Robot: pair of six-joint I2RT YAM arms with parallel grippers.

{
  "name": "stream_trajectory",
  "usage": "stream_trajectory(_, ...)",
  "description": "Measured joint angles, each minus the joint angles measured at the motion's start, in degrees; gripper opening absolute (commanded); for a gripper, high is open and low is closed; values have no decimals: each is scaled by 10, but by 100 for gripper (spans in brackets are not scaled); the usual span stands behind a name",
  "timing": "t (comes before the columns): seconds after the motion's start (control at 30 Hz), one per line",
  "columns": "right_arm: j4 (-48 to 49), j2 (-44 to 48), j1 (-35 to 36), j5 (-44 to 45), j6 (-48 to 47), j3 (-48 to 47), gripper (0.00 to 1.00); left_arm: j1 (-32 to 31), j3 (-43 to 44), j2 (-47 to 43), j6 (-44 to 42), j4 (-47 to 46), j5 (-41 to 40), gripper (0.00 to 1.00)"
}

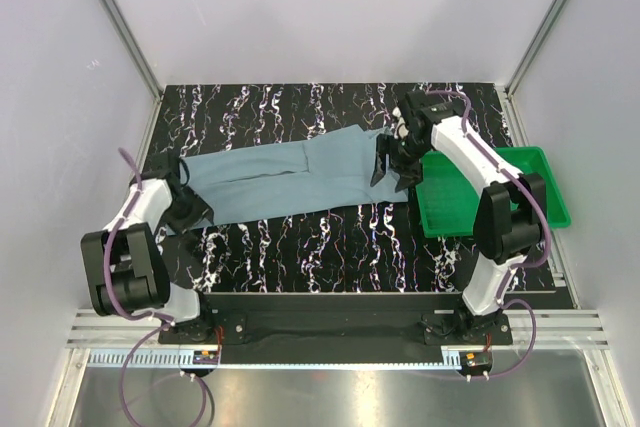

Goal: Fold and stack the t-shirts
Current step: Fold the tshirt

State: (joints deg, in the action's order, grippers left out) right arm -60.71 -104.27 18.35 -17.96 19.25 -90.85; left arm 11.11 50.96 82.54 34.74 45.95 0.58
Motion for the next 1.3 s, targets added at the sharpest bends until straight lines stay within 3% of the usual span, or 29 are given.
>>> stream_trajectory(0.07, 11, 1, 0, 1, 1, 28, 82, 24, -20, -11, 21, 11, 2, 69)
stream_trajectory(0.17, 18, 0, -1, 6, 2, 64, 89, 45, -21, -27, 46, 23, 0, 72)
stream_trajectory(0.33, 31, 0, -10, 10, -4, 76, 92, 64, -7, -26, 74, 24, -4, 79)
stream_trajectory(0.6, 41, -21, -35, 21, -22, 76, 93, 135, -7, 1, 126, 20, -4, 77)
stream_trajectory(0.73, 44, -31, -36, 23, -30, 76, 93, 160, -7, 24, 151, 13, -5, 69)
stream_trajectory(0.8, 44, -35, -36, 25, -33, 76, 93, 163, -7, 43, 161, 6, -5, 57)
stream_trajectory(0.83, 44, -36, -36, 25, -34, 76, 93, 164, -7, 53, 165, 3, -5, 50)
stream_trajectory(0.87, 44, -37, -36, 25, -35, 76, 93, 165, -7, 62, 168, 1, -4, 35)
stream_trajectory(0.93, 46, -37, -36, 26, -38, 76, 93, 169, -3, 78, 170, -1, -6, 24)
stream_trajectory(0.97, 46, -37, -36, 28, -40, 76, 92, 173, 0, 85, 169, -3, -8, 8)
stream_trajectory(1.0, 47, -37, -36, 30, -41, 76, 90, 177, 5, 92, 169, -3, -9, 0)
stream_trajectory(1.13, 51, -37, -36, 33, -45, 76, 84, 198, 42, 103, 147, 6, -42, 0)
stream_trajectory(1.3, 71, -38, -36, 18, -42, 91, 66, 214, 108, 103, 107, 11, -105, 0)
